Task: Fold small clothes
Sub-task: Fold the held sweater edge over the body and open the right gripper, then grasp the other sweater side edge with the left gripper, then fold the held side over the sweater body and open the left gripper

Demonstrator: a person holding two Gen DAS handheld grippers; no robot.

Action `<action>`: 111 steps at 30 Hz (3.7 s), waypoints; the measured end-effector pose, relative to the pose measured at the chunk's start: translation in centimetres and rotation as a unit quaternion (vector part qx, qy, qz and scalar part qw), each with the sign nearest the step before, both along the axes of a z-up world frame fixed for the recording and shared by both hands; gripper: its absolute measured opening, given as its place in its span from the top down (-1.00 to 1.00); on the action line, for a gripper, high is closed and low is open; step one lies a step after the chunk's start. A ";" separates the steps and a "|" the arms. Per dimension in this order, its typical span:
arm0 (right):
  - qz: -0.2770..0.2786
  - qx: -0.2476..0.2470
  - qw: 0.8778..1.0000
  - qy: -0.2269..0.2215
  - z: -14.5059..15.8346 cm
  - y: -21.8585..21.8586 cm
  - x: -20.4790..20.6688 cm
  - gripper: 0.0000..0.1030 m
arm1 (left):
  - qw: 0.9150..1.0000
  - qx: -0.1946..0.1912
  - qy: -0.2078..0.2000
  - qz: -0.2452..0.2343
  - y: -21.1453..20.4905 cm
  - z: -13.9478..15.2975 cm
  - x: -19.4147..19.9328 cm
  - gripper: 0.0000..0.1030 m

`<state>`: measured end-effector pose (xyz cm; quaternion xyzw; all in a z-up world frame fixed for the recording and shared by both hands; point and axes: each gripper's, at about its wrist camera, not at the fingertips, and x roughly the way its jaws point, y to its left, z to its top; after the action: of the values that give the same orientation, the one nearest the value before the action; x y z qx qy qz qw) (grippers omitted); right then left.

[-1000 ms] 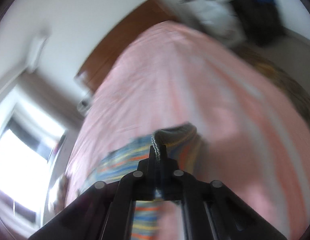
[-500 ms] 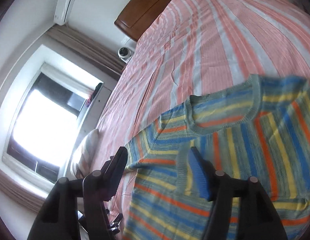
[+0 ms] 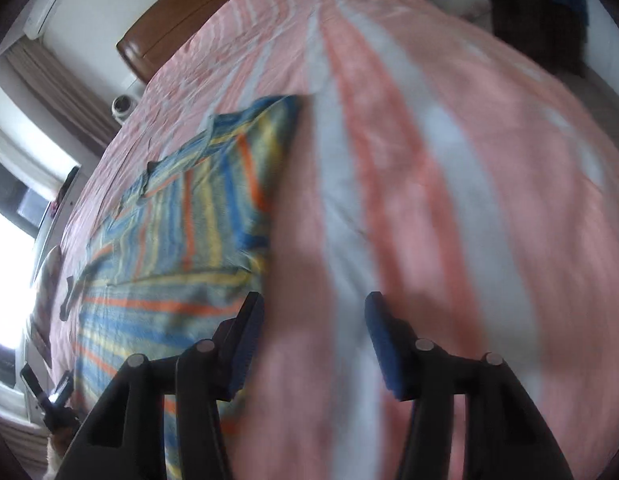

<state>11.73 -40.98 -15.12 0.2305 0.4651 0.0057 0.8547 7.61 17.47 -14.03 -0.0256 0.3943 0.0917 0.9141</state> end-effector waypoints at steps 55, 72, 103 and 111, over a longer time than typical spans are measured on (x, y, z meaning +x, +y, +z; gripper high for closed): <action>0.013 -0.109 0.988 -0.108 -1.9 0.5 -7.4 -0.47 | 0.987 -0.122 0.094 0.052 12.6 3.8 15.6 -0.84; 0.012 -0.106 0.988 -0.113 -1.8 0.2 -7.5 -0.47 | 0.994 -0.038 -0.013 -0.097 -3.0 16.6 15.7 0.95; 0.013 -0.100 0.988 -0.118 -1.9 0.0 -7.6 -0.48 | 0.974 -0.168 0.032 -0.146 -6.9 9.4 14.4 -0.54; 0.014 -0.113 0.987 -0.111 -1.8 0.5 -7.3 -0.48 | 0.966 -0.163 0.027 -0.199 -11.0 6.0 16.8 -0.01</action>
<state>4.39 -40.47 -16.94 0.1239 0.3683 -0.0091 0.9214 24.38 6.49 -7.98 -0.0934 0.4252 -0.1567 0.8865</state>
